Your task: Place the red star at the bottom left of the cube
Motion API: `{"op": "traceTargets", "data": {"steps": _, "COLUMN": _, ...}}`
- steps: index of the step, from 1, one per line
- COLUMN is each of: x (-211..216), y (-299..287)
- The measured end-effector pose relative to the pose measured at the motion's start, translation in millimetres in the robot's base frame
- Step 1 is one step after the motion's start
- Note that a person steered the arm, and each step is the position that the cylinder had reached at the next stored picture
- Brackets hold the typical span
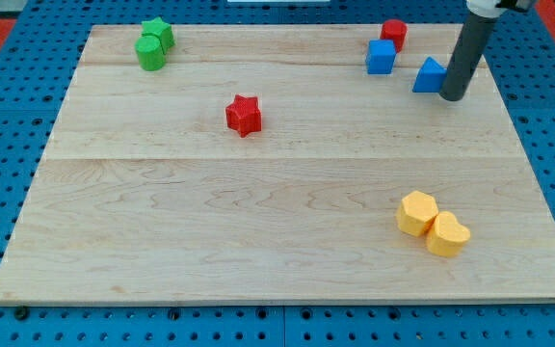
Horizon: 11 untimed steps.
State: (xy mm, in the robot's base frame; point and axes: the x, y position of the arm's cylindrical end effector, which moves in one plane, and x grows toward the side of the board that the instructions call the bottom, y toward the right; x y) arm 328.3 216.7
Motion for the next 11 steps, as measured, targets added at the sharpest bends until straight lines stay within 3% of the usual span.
{"op": "traceTargets", "data": {"steps": 1, "x": -24, "y": -27}}
{"op": "traceTargets", "data": {"steps": 2, "x": -11, "y": -37}}
{"op": "traceTargets", "data": {"steps": 3, "x": 42, "y": -95}}
{"op": "traceTargets", "data": {"steps": 5, "x": 93, "y": -300}}
{"op": "traceTargets", "data": {"steps": 6, "x": 55, "y": -303}}
{"op": "traceTargets", "data": {"steps": 7, "x": 51, "y": -206}}
{"op": "traceTargets", "data": {"steps": 8, "x": 45, "y": -146}}
{"op": "traceTargets", "data": {"steps": 9, "x": 12, "y": -151}}
{"op": "traceTargets", "data": {"steps": 10, "x": 67, "y": -214}}
{"op": "traceTargets", "data": {"steps": 11, "x": 2, "y": -224}}
